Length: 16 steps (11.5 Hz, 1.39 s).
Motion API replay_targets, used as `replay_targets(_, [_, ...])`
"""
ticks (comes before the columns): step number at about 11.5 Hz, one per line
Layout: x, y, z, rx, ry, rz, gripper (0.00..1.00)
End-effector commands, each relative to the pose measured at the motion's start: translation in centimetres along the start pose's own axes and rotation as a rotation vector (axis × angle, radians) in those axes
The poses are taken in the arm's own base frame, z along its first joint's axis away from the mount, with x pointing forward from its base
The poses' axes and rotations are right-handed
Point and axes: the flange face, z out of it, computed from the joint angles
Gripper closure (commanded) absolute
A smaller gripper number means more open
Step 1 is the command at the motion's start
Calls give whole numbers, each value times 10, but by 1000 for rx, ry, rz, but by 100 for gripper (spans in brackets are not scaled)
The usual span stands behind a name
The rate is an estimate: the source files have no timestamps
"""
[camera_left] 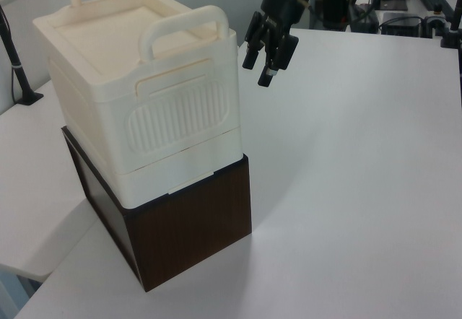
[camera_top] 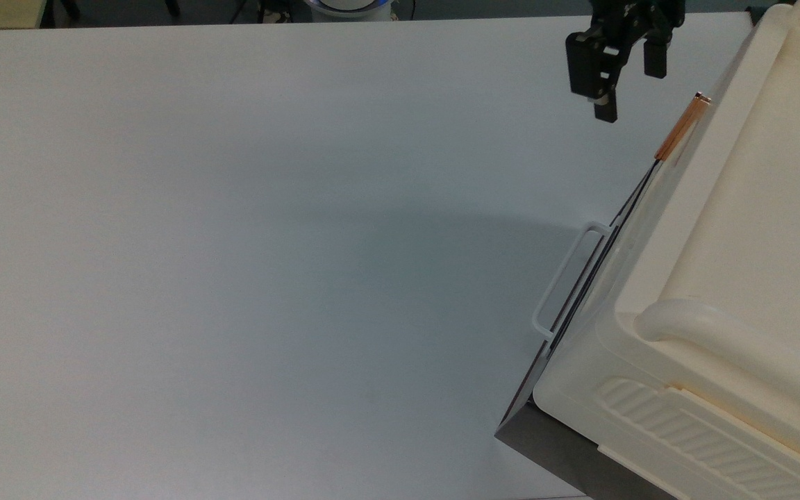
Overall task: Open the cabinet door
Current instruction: 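Move the gripper down to the orange knob on the cream box door, then pull the knob outward to swing the door partly open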
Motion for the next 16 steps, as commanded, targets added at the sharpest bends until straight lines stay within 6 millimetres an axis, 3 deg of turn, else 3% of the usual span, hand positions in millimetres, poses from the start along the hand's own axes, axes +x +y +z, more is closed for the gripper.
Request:
replay_targets(1, [22, -17, 7, -16, 97, -39, 28])
replay_targets(2, [23, -17, 11, -22, 106, -44, 33])
replay_targets(4, [26, -14, 20, -30, 125, -43, 35])
replay_targets(8, [28, -11, 25, -49, 149, -58, 71])
replay_targets(12, [26, -12, 21, -45, 144, -82, 95])
replay_targets(16, [7, -16, 18, 1, 36, -76, 99])
